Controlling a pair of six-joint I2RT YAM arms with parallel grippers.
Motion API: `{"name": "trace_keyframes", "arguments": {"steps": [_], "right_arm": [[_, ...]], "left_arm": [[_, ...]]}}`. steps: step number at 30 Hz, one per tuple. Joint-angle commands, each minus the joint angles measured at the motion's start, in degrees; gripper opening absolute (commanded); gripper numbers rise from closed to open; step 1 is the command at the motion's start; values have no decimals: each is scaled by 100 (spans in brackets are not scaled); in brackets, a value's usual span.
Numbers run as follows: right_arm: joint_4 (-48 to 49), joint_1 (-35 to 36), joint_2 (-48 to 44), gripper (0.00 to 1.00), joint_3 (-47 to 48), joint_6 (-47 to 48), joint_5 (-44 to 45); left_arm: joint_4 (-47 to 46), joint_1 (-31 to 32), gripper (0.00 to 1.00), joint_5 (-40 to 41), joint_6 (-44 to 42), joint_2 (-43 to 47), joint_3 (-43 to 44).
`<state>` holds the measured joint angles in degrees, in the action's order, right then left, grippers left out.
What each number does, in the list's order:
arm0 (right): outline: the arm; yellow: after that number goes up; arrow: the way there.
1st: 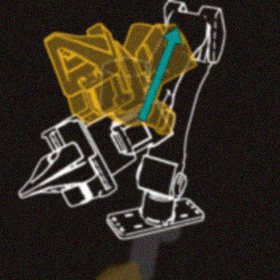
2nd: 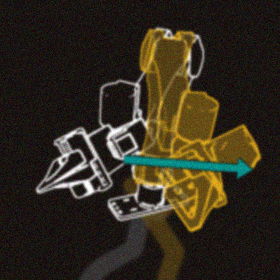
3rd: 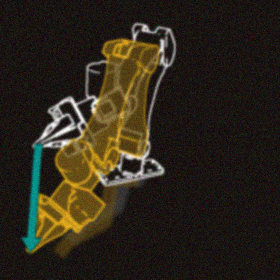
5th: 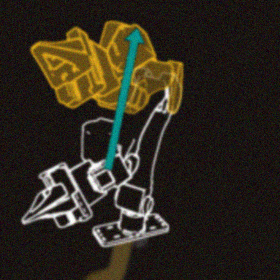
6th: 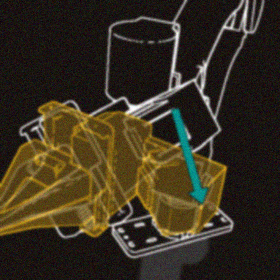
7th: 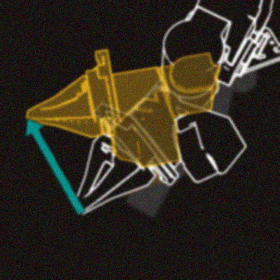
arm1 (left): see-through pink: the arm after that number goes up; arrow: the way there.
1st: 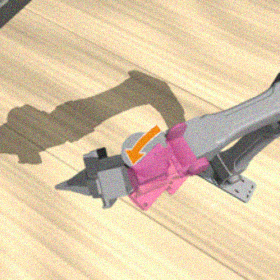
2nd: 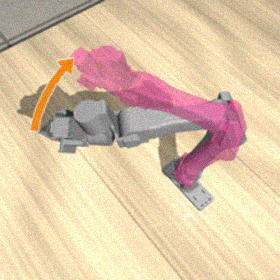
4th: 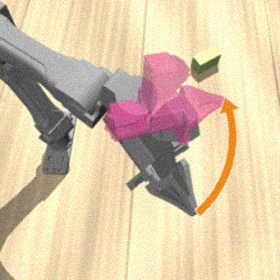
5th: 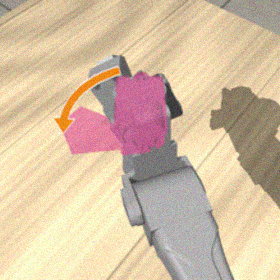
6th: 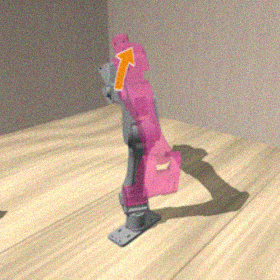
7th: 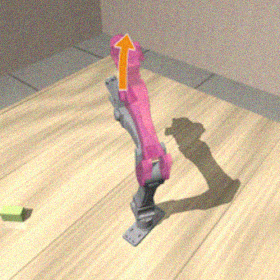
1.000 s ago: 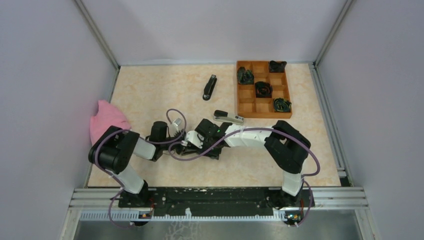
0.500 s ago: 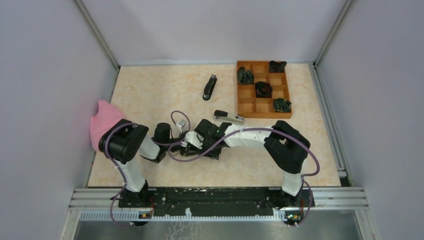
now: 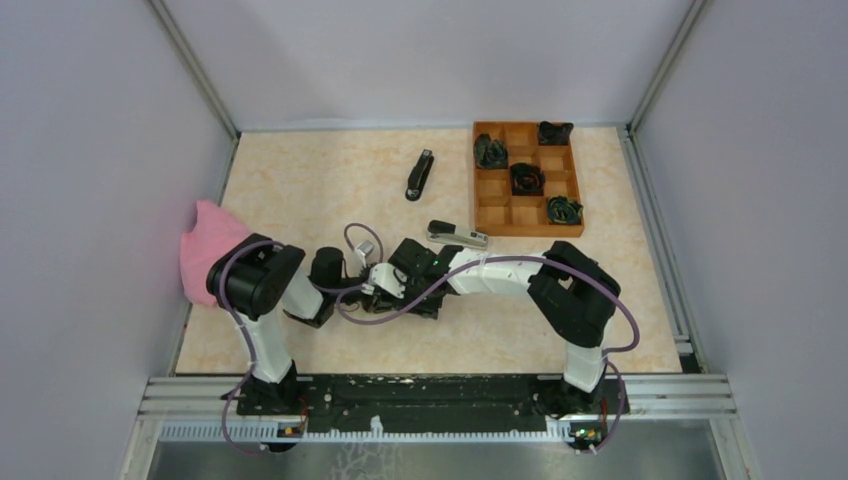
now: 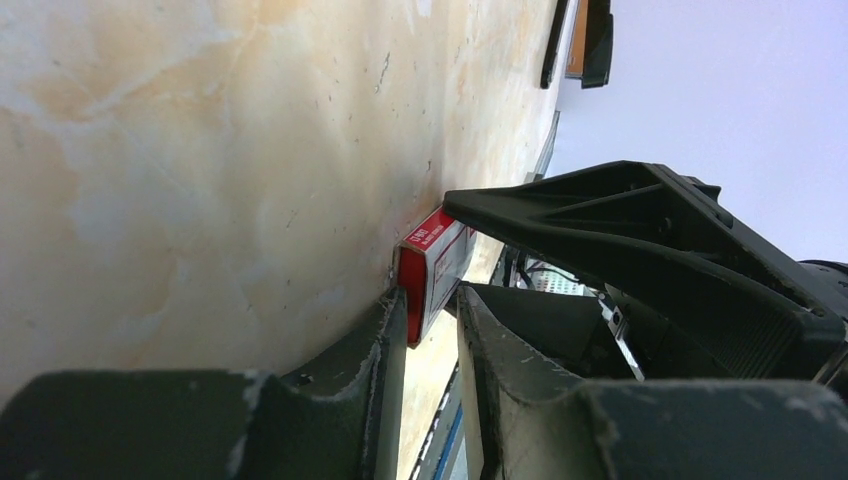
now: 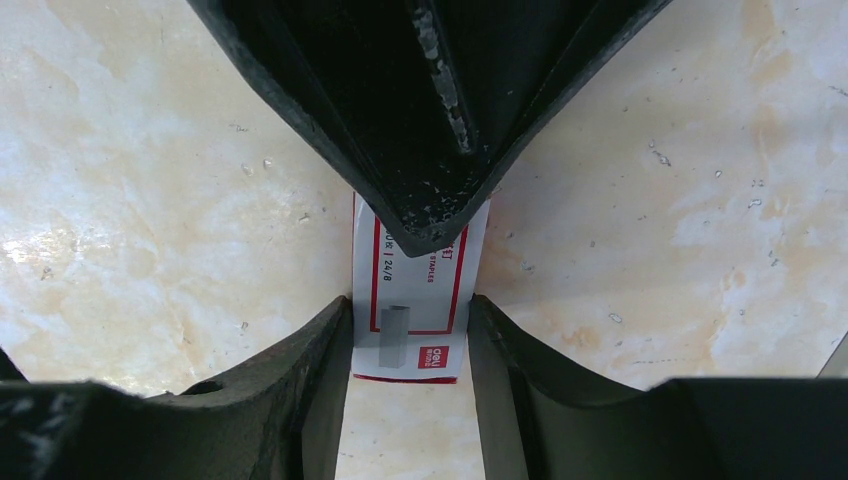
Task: Load the staples into the stapler
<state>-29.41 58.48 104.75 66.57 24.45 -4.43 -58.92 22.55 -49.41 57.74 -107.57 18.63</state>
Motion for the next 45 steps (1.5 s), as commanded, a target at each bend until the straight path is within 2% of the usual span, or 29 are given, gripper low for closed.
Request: {"name": "trace_keyframes", "arguments": {"steps": [1,20,29,32,39,45], "right_arm": [[68,116,292,44,63,160,92],[486,155,262,44,147,340,-192],[642,155,200,44,122,393,-247],[629,155,150,43,49,392,-164],[663,133,58,43,8,345,-41],[644,87,121,43,133,219,-52]], "left_arm": [[-382,96,31,-119,86,-92,13],[-777,198,34,-171,375,-235,0],[-1028,153,41,-228,536,-264,-47],[-932,17,46,-218,477,-133,-107],[160,-467,54,-54,20,550,-258],[2173,-963,66,606,-789,1581,-180]]}}
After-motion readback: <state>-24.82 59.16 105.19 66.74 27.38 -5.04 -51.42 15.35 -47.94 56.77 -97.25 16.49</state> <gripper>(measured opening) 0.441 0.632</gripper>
